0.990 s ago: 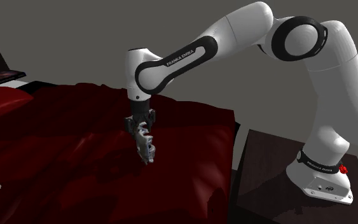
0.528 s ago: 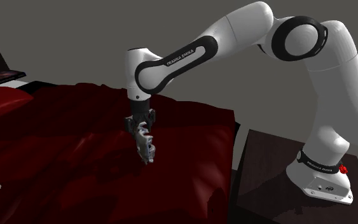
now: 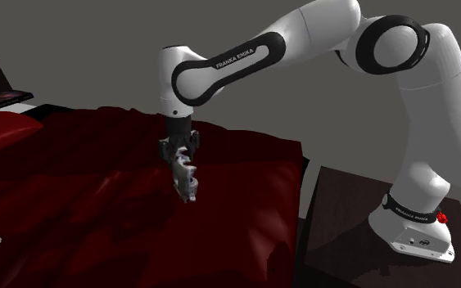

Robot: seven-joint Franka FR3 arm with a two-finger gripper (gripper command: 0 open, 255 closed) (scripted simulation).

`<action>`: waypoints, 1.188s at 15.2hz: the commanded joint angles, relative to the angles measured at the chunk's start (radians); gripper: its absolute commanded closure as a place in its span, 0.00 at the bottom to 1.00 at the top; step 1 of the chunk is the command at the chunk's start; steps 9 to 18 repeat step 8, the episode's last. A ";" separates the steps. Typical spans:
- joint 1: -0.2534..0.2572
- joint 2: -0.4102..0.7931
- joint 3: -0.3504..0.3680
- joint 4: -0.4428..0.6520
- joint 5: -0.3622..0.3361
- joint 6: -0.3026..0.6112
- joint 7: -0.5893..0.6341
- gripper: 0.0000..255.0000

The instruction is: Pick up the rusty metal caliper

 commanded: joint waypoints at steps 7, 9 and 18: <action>-0.001 -0.029 0.002 0.054 0.001 -0.081 0.009 1.00; -0.001 -0.029 0.002 0.054 0.001 -0.081 0.009 1.00; -0.001 -0.029 0.002 0.054 0.001 -0.081 0.009 1.00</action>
